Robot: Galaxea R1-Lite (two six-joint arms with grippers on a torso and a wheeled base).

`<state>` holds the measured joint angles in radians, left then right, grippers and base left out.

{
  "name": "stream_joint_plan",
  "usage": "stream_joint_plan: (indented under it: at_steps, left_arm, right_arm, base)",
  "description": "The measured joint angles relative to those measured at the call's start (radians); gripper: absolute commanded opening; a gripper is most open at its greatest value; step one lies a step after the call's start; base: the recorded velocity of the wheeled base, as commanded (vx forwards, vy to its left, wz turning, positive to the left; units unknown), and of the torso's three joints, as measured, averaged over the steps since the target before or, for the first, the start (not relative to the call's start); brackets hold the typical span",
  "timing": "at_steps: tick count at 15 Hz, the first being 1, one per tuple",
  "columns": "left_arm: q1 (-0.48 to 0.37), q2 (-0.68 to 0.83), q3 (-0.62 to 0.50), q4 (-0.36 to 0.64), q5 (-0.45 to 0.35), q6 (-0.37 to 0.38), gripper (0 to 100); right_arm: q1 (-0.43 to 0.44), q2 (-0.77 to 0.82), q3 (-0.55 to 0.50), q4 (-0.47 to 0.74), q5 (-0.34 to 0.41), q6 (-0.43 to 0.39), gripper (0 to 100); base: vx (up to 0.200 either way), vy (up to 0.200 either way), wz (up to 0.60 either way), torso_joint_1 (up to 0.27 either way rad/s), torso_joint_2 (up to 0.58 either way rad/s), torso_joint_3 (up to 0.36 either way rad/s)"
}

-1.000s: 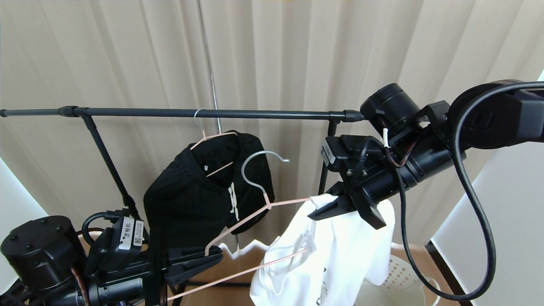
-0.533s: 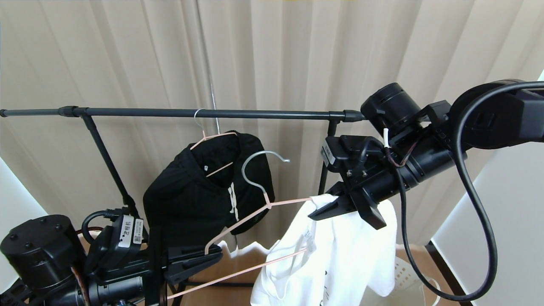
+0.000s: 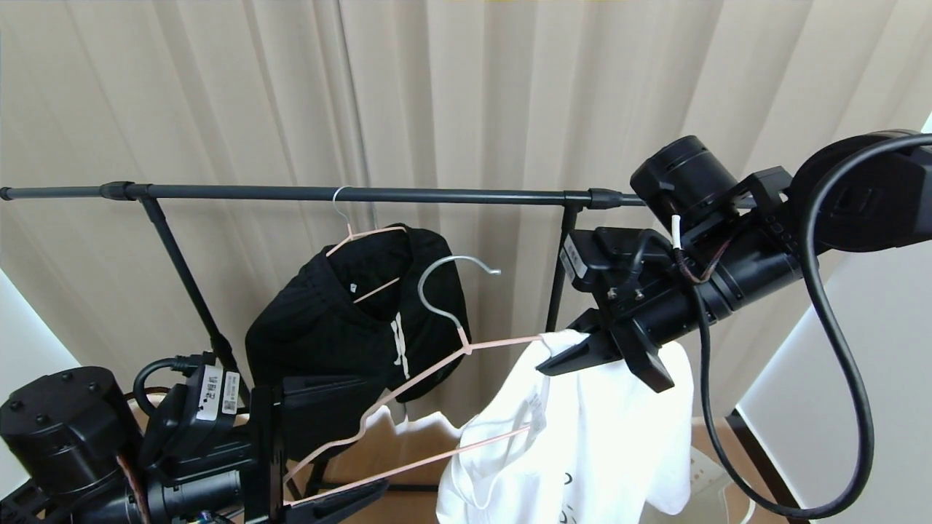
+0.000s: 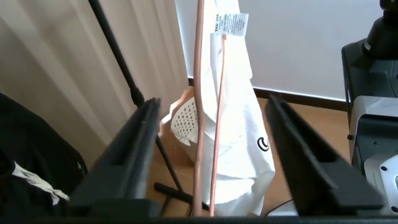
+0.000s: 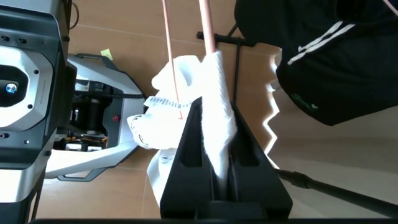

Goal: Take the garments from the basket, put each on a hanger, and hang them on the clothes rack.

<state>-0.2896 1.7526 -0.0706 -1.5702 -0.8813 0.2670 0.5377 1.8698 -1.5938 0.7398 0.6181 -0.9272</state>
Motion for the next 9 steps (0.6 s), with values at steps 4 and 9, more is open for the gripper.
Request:
stream_joint_plan:
  at_steps: [4, 9]
  left_arm:
    - [0.068, -0.069, -0.013, 0.0, 0.001, -0.14, 100]
    - [0.193, -0.216, -0.099, 0.024, 0.011, -0.299, 100]
  right_arm:
    - [-0.015, -0.022, 0.012, -0.009, -0.076, 0.024, 0]
    - [-0.014, -0.042, 0.02, -0.113, -0.265, 0.166, 0]
  base:
    - [0.0, 0.0, 0.0, 0.0, 0.0, 0.0]
    - [0.0, 0.0, 0.0, 0.0, 0.0, 0.0]
